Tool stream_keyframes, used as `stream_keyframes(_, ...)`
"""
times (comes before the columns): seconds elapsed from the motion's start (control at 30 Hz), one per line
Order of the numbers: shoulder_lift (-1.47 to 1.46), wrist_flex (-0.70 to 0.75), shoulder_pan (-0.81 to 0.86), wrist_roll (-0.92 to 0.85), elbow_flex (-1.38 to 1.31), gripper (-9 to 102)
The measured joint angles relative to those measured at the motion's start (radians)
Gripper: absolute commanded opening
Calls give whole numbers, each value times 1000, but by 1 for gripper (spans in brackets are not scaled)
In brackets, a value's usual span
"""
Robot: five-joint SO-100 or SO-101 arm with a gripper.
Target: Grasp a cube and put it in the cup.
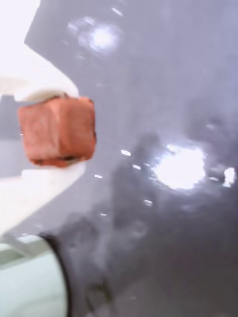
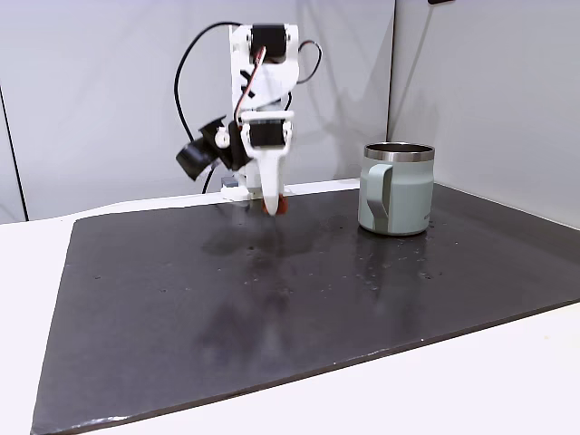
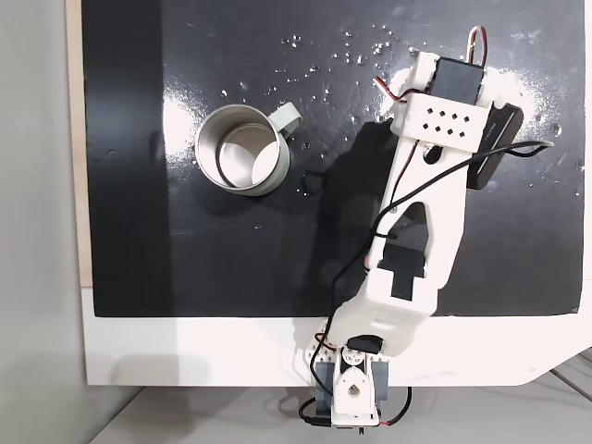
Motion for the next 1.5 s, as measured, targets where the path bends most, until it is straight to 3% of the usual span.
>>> stream_keyframes(0.23, 114, 144, -2, 3, -140, 0)
stream_keyframes(0.6, 244, 150, -18, -21, -141, 0)
stream_keyframes(1.2, 272, 127, -454, -187, -186, 0)
stream_keyframes(1.5, 247, 147, -574, -275, -166, 0)
